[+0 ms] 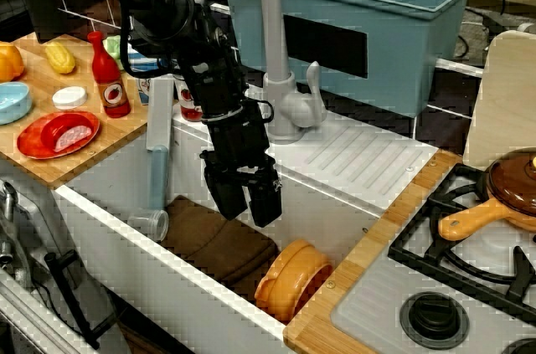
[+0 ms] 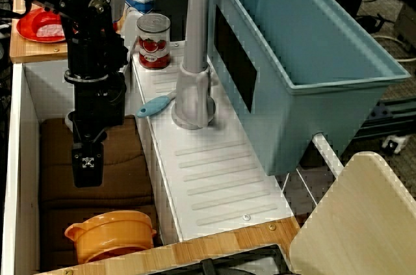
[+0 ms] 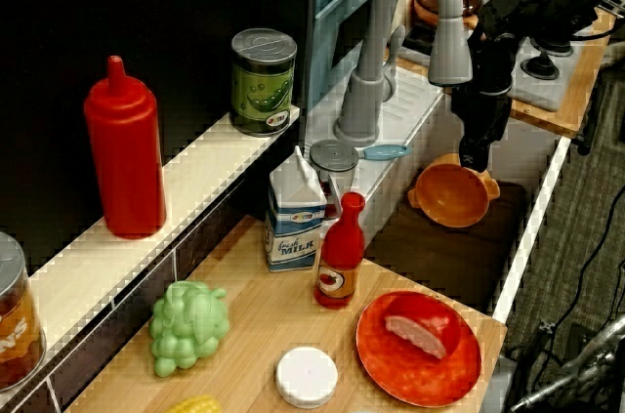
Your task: Flip orange pot upright in sink
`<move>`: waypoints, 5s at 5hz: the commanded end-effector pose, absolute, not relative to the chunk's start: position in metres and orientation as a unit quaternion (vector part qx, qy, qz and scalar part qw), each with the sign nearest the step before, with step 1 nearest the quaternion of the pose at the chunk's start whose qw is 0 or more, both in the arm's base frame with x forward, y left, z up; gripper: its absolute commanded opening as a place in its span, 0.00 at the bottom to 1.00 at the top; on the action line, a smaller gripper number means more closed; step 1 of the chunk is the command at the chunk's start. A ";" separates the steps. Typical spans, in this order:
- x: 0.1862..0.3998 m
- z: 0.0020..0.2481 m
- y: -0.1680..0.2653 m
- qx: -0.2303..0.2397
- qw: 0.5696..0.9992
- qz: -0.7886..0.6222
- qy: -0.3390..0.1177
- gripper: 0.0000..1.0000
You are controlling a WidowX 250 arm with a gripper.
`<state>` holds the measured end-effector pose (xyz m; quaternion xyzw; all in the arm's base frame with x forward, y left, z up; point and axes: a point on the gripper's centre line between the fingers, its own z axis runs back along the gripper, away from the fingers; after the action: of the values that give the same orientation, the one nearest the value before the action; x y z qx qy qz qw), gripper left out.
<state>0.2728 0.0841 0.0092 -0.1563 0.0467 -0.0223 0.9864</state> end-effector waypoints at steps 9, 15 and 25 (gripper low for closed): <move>0.287 0.002 0.080 -0.168 0.985 -0.027 0.038 1.00; 0.293 -0.008 0.073 -0.194 0.981 -0.002 0.012 1.00; 0.288 -0.042 0.076 -0.198 0.979 0.037 -0.008 0.00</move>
<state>0.2831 0.0702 -0.0472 -0.2038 0.0045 0.0349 0.9784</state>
